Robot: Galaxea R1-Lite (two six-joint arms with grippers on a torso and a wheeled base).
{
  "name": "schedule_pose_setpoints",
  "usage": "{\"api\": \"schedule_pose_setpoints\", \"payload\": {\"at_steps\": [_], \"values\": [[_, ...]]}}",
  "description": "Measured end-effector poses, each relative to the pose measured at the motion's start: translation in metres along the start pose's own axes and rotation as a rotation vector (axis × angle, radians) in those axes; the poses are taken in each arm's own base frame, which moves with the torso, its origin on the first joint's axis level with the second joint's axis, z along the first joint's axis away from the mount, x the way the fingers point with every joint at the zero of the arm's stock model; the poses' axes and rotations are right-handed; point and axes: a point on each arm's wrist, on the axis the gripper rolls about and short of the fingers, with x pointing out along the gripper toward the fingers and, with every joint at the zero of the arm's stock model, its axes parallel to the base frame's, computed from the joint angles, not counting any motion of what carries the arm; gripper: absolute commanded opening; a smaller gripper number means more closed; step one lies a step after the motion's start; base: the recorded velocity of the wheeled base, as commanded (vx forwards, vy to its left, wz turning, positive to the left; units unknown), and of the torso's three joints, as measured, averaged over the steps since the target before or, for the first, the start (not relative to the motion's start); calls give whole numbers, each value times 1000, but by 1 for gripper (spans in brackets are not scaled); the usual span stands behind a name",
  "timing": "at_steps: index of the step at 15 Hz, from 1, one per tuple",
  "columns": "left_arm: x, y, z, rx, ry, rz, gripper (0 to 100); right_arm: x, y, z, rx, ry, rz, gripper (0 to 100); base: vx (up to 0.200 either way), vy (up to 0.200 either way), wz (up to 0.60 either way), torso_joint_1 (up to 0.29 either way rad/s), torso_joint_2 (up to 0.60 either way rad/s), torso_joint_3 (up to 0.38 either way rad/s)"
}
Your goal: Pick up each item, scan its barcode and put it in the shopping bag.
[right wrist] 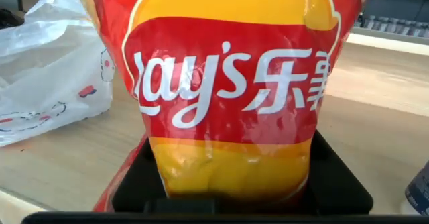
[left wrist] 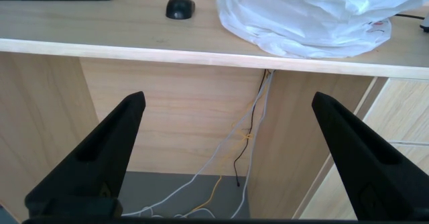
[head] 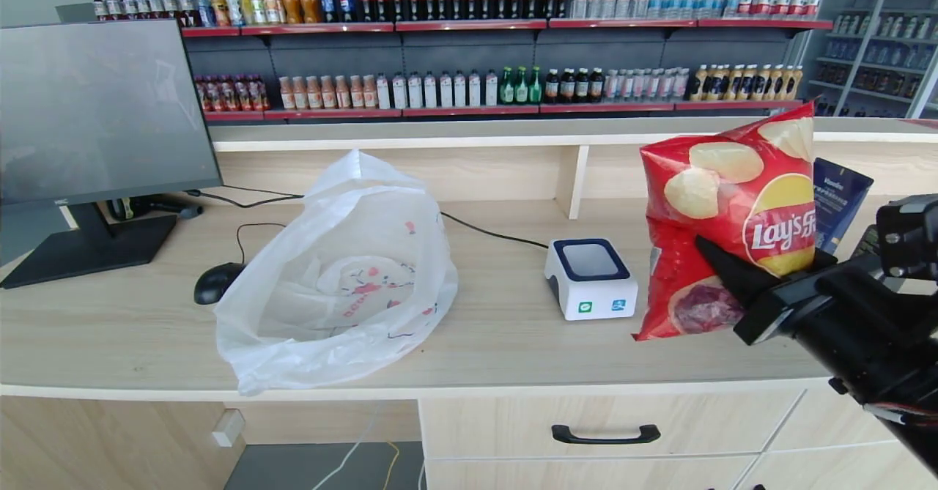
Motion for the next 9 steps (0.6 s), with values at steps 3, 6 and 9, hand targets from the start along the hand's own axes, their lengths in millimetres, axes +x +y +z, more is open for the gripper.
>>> {"api": "schedule_pose_setpoints", "payload": {"at_steps": [3, 6, 9], "values": [[0, 0, 0, -3, 0, 0, 100, -2, -5, 2, 19, -8, -9, 0, 0, 0, 0, 0, 0, 0], [0, 0, 0, -3, 0, 0, 100, -18, -7, -4, 5, 22, -3, 0, 0, 67, 0, 1, 1, 2], [0, 0, 0, -3, 0, 0, 100, -29, -9, -5, 6, 28, 6, 0, 0, 200, 0, -2, 5, 4]]}}
